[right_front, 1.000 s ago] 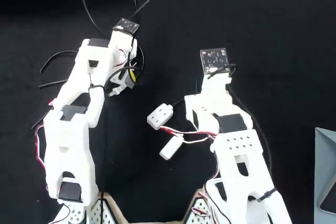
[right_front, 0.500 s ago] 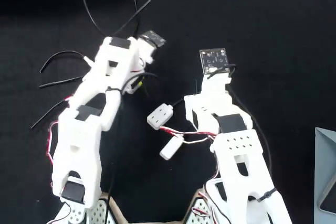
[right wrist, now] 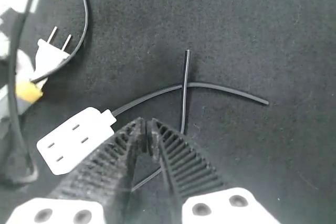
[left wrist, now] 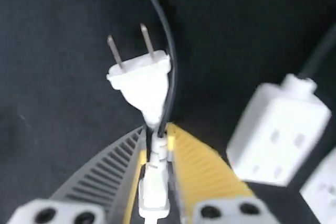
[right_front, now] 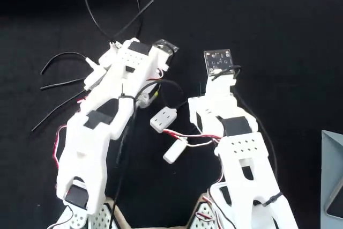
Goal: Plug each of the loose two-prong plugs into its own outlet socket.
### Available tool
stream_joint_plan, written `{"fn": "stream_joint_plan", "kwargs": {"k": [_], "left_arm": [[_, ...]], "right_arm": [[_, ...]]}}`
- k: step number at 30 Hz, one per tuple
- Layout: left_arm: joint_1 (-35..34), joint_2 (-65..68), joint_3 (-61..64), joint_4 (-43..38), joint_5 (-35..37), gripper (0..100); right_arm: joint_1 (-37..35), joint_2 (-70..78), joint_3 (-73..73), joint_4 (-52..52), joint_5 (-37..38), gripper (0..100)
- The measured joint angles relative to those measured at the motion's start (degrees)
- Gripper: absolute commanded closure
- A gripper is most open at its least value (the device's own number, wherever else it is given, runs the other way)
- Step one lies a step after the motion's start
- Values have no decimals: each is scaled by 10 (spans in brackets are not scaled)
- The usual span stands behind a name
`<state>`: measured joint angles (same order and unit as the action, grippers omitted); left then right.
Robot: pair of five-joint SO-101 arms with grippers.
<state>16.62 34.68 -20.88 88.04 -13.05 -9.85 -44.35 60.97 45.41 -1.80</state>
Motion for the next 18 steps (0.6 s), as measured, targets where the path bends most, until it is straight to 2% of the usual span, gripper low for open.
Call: {"fn": "stream_joint_plan", "kwargs": {"k": [2, 5, 12, 18], "left_arm": [[2, -25, 0, 16, 25, 723], [-2, -62, 0, 27, 65, 719], [-39, -135, 0, 75, 81, 720], [-127, -193, 37, 105, 81, 792]], "right_arm": [[0, 0, 0, 0, 0, 985], [0, 0, 0, 0, 0, 985], [0, 0, 0, 0, 0, 985], [0, 0, 0, 7, -20, 982]]}}
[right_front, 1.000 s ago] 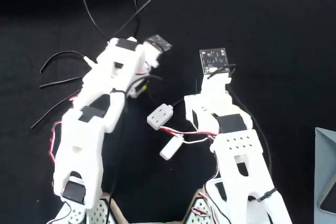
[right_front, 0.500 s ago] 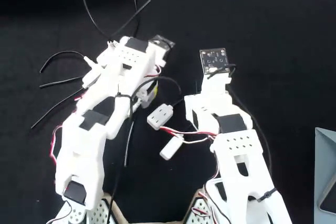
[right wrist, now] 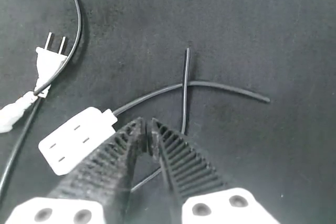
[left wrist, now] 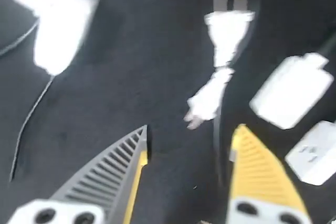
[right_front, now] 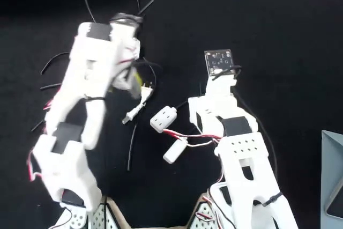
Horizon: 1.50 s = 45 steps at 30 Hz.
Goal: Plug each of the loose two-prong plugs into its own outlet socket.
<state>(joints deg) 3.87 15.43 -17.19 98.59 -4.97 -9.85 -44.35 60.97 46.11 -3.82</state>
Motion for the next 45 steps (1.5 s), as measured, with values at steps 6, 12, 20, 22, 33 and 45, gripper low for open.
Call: {"fn": "stream_joint_plan", "kwargs": {"k": [6, 12, 20, 22, 33, 45], "left_arm": [[-76, -56, 123, -50, -22, 797], [-110, -159, 299, -160, -27, 797], [-168, -360, 519, -274, -28, 801], [-190, -399, 571, -306, -18, 801], [-246, -485, 744, -418, 18, 801], [-247, -487, 753, -435, 18, 801]], "right_arm": [[-50, 0, -27, 36, -22, 979], [-145, 60, -101, 114, -60, 864], [-221, 244, -266, 190, -126, 864], [-238, 286, -295, 190, -144, 864], [-263, 482, -408, 98, -249, 864], [-263, 617, -485, 89, -293, 864]]}}
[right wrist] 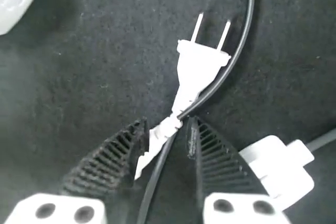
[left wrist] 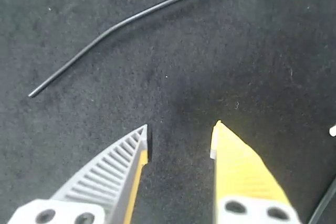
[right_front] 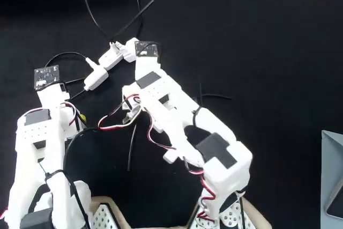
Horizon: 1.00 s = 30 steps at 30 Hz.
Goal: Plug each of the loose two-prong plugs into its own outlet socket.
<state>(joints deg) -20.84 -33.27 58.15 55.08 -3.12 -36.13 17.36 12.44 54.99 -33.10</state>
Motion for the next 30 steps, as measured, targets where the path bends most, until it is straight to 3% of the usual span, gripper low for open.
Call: {"fn": "stream_joint_plan", "kwargs": {"k": [6, 10, 18, 25, 30], "left_arm": [[0, 0, 0, 0, 0, 801], [0, 0, 0, 0, 0, 801], [0, 0, 13, 0, 0, 801], [0, -1, 13, 0, 0, 801], [0, -1, 13, 0, 0, 801]], "right_arm": [[0, 25, 0, -2, 0, 871], [0, 41, -10, -4, 0, 984], [1, 27, -28, 34, 8, 986], [25, -99, -28, 124, 90, 986], [103, -178, -28, 207, 208, 985]]}}
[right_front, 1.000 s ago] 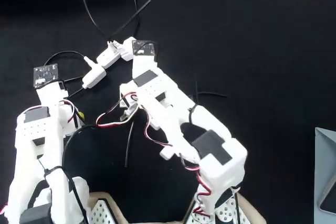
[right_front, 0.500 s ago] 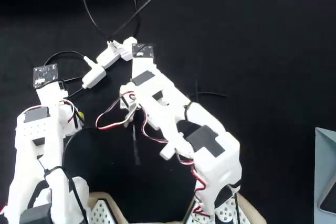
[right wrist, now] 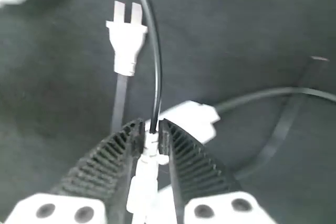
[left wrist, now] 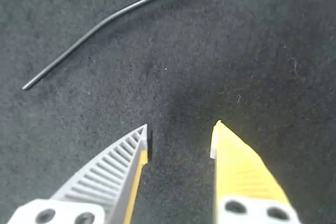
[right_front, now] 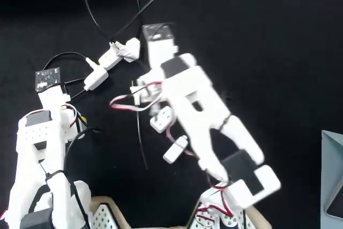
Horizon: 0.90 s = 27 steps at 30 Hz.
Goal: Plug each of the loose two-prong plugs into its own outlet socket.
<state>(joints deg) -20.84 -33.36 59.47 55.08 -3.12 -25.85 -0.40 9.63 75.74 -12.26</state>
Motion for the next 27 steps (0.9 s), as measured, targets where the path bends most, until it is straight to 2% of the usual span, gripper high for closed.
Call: {"fn": "stream_joint_plan", "kwargs": {"k": [7, 10, 14, 18, 27], "left_arm": [[0, 0, 1, 0, 0, 801], [0, 0, 8, -13, 0, 801], [0, 0, 13, -26, 0, 801], [0, 0, 13, -27, 0, 801], [0, 0, 13, -27, 0, 801]], "right_arm": [[148, -19, 0, 110, 186, 986], [200, -19, 0, 144, 247, 986], [251, -40, 39, 139, 301, 986], [280, -85, 138, 69, 324, 986], [281, -124, 347, -170, 325, 983]]}}
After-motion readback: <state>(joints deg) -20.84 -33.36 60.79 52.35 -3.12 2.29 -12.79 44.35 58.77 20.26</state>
